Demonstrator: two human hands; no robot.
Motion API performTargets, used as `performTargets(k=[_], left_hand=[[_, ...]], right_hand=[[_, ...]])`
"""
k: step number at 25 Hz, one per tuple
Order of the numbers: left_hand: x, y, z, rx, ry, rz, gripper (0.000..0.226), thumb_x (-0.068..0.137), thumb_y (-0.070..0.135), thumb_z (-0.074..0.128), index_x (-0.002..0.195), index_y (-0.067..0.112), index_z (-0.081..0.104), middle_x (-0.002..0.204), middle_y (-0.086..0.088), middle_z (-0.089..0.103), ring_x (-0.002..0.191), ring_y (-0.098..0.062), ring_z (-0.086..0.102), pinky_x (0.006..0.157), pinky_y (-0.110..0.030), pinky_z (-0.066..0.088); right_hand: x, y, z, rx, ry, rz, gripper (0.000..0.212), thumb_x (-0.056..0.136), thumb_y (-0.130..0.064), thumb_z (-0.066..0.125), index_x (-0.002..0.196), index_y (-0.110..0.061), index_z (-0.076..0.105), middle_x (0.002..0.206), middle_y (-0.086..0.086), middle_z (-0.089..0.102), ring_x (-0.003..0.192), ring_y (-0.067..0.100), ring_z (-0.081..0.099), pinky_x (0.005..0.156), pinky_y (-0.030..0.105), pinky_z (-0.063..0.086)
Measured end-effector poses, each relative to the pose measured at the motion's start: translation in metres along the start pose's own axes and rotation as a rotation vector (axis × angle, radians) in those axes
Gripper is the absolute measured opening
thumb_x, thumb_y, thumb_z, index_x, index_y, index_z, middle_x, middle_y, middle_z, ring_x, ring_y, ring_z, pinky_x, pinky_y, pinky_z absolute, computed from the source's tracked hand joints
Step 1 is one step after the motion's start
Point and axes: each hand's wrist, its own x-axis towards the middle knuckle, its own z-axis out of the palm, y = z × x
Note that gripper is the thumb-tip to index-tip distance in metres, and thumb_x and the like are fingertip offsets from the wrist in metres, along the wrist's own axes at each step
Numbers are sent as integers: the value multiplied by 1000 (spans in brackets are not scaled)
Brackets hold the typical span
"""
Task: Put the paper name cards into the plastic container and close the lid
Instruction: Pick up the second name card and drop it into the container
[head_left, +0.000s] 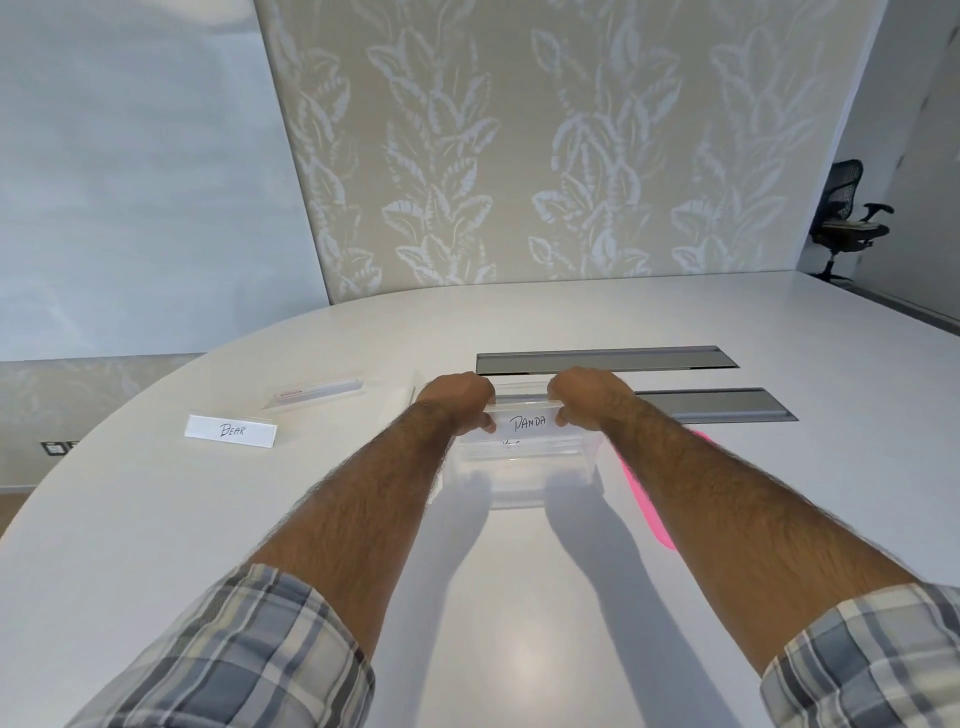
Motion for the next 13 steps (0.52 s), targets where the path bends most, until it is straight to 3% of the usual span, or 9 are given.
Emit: performTargets(k=[7, 13], left_hand=[[9, 0, 19, -32, -104, -1, 43, 87, 38, 69, 127, 23, 63, 128, -2, 64, 116, -29, 60, 90, -38, 48], [14, 1, 25, 52, -183, 34, 33, 88, 35, 68, 116, 19, 67, 117, -2, 68, 106, -26, 64, 72, -30, 44]], right_hand=[[14, 7, 15, 31, -110, -15, 42, 80, -26, 77, 119, -18, 63, 123, 4, 63, 110, 27, 60, 80, 32, 42], [30, 1, 19, -1, -236, -84, 33, 83, -22, 75, 111, -7, 68, 116, 8, 67, 107, 27, 62, 81, 31, 47]])
